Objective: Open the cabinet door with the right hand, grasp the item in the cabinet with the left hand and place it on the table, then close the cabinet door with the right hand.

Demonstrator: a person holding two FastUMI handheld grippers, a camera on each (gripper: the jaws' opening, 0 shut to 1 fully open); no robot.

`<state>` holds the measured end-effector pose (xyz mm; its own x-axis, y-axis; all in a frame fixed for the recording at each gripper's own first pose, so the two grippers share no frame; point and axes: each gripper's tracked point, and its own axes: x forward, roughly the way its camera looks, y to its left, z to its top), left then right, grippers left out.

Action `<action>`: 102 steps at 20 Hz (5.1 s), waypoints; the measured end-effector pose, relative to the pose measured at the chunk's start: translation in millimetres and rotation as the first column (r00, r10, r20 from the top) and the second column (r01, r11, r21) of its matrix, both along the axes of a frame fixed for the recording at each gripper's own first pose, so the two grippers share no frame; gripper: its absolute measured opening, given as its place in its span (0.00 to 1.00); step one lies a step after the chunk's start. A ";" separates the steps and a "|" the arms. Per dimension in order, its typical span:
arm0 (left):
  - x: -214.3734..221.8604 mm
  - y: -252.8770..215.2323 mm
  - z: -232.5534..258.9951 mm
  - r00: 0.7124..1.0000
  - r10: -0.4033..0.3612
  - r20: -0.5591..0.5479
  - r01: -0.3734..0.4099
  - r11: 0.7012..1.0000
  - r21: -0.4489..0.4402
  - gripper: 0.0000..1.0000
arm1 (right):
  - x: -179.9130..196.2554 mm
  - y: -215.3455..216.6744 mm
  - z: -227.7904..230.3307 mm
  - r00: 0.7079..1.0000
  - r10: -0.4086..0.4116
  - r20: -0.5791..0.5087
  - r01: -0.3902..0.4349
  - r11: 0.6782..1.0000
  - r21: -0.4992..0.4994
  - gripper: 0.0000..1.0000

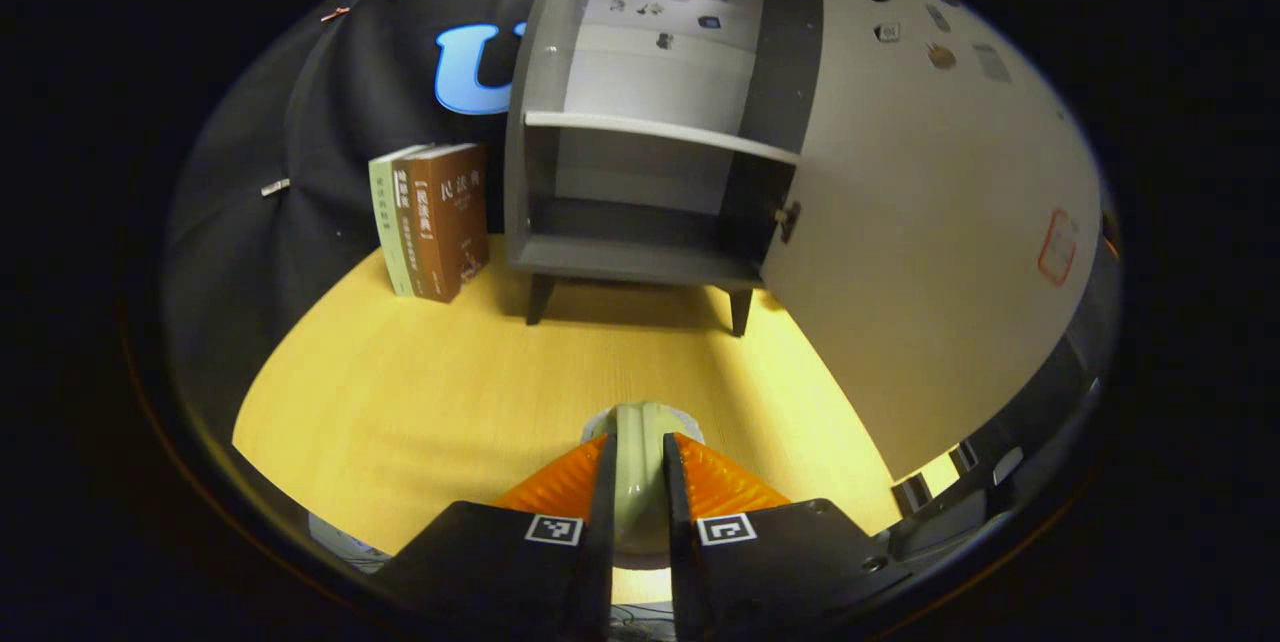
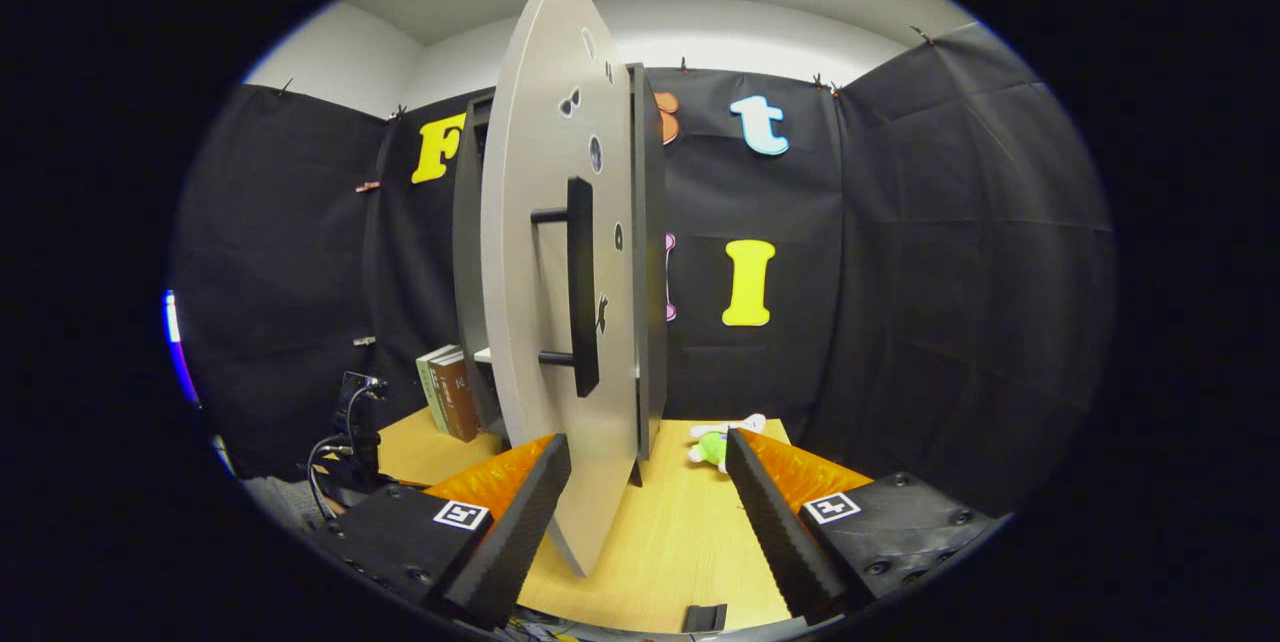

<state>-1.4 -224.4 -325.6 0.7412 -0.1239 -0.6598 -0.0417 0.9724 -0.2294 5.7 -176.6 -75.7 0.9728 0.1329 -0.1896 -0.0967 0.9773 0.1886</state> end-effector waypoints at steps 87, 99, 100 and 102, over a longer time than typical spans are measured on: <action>11.1 72.8 283.1 0.764 -0.178 0.620 0.084 0.981 0.177 0.94 | 50.6 141.7 58.6 0.978 0.011 0.208 -0.012 1.000 0.004 0.97; 16.1 78.6 277.4 0.773 -0.174 0.609 0.093 0.982 0.163 0.95 | 57.4 154.3 64.2 0.977 0.039 0.209 -0.035 0.999 -0.025 0.95; 16.6 77.9 276.6 0.773 -0.176 0.609 0.096 0.982 0.162 0.95 | 57.9 154.5 64.9 0.977 0.040 0.210 -0.035 0.999 -0.026 0.96; 17.4 76.8 276.6 0.771 -0.177 0.611 0.102 0.982 0.156 0.94 | 58.9 154.4 64.7 0.978 0.039 0.207 -0.033 0.999 -0.034 0.96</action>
